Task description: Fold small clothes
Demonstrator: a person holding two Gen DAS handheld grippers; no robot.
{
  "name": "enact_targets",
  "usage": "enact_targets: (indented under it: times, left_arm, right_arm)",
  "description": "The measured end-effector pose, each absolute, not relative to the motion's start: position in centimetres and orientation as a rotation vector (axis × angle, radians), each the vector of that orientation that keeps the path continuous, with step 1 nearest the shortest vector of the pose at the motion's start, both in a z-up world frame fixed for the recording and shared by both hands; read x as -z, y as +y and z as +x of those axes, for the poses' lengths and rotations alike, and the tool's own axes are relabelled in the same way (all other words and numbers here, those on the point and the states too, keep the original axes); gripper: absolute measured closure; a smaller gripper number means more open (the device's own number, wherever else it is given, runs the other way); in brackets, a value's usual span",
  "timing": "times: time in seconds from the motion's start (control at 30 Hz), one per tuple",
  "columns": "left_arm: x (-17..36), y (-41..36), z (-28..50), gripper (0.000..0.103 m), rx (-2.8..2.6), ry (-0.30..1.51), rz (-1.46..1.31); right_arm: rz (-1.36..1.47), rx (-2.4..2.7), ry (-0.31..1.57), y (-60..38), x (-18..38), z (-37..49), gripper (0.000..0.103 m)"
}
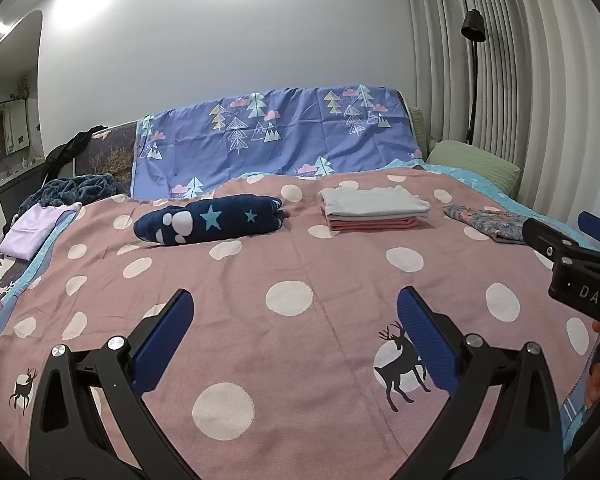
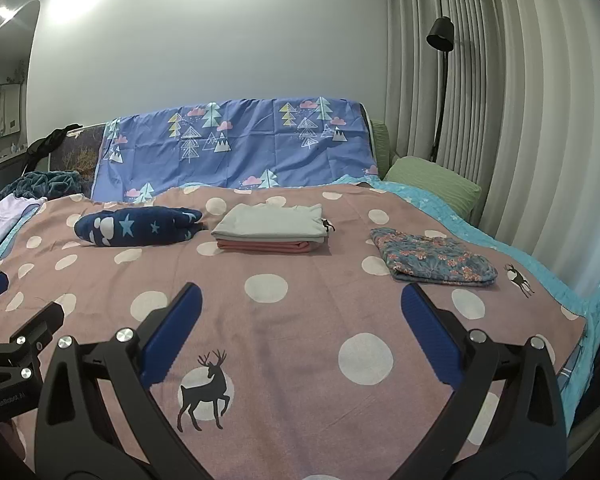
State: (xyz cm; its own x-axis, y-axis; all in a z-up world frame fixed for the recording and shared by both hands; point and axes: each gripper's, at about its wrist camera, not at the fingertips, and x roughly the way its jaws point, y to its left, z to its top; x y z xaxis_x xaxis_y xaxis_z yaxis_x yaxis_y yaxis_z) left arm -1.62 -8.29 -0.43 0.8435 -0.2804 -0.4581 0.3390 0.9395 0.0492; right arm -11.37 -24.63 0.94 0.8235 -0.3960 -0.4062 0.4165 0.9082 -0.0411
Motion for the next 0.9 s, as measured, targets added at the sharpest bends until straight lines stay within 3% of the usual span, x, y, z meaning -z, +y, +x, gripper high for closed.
enact_targets:
  times: [0.9]
  left_arm:
    - [0.37,-8.08,-1.68,0.001,0.324,0.464,0.133]
  right_arm:
    - [0.053,0.431,0.427,-25.34,-0.89,-10.89,0.002]
